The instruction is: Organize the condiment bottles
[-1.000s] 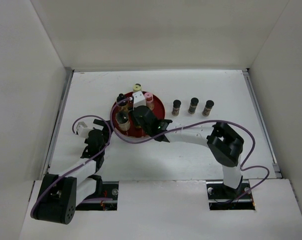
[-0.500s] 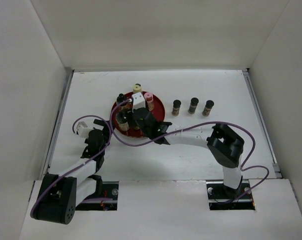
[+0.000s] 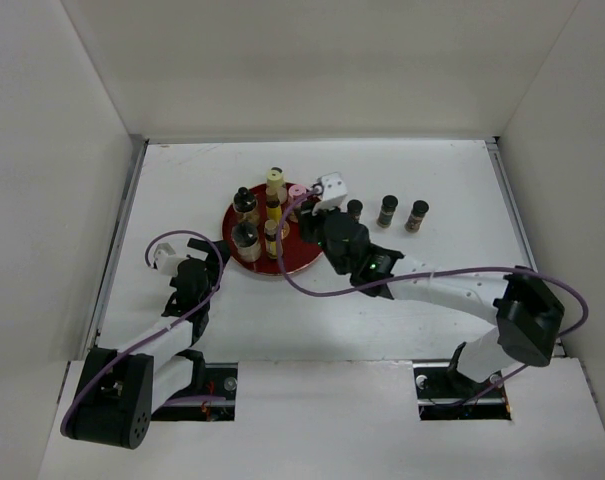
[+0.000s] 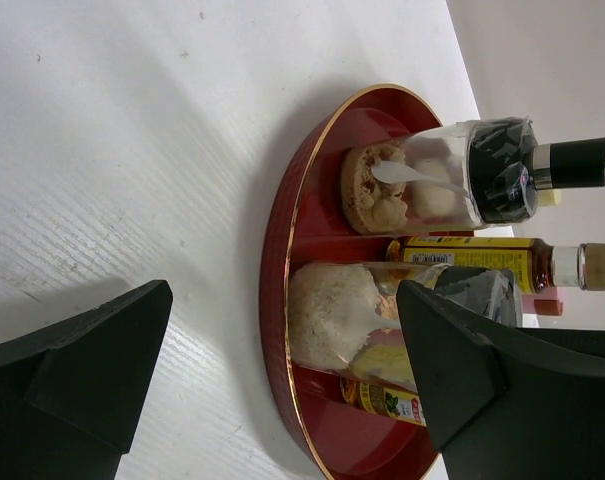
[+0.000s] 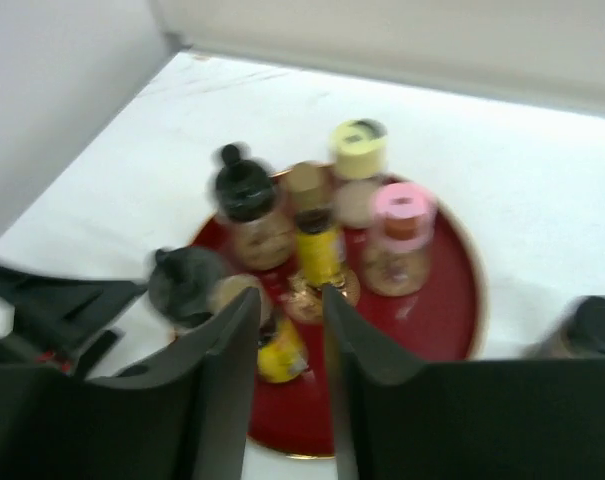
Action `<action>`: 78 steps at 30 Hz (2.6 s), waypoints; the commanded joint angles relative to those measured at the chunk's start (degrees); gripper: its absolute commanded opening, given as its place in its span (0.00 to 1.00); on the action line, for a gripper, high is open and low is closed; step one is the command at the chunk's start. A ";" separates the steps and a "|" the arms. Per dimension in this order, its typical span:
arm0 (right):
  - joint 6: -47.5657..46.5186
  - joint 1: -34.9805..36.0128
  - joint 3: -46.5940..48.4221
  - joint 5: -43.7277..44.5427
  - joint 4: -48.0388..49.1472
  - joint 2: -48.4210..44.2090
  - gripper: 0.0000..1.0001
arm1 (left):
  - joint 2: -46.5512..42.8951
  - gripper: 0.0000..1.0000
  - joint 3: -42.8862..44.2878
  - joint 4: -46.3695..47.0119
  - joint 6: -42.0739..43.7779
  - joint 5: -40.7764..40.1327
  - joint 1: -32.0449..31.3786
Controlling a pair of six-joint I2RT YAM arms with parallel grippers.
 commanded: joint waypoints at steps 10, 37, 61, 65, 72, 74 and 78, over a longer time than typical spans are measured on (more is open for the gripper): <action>7.03 -18.50 -6.89 2.73 -7.96 -1.68 0.63 | -0.01 1.00 0.09 2.30 0.22 -0.92 -0.41; 5.27 -24.84 0.05 -3.52 -4.10 12.04 0.49 | 1.66 1.00 0.71 2.83 0.57 -1.00 -0.94; 6.32 -17.45 9.37 -7.11 2.05 15.99 0.41 | 1.23 1.00 0.44 3.53 0.66 -1.44 -1.11; 6.85 -16.93 9.54 -7.03 2.58 17.92 0.41 | 0.35 1.00 0.00 3.44 0.22 -1.09 -0.68; 6.50 -16.22 8.93 -5.36 2.58 20.56 0.42 | 1.49 1.00 0.00 3.62 -0.22 -1.00 -0.41; 6.24 -16.22 9.01 -4.83 2.41 21.26 0.43 | 1.75 1.00 0.00 3.62 -0.13 -1.27 -0.41; 6.32 -15.78 8.49 -3.34 2.14 21.62 0.44 | 1.49 1.00 0.09 3.80 -0.04 -0.91 -0.32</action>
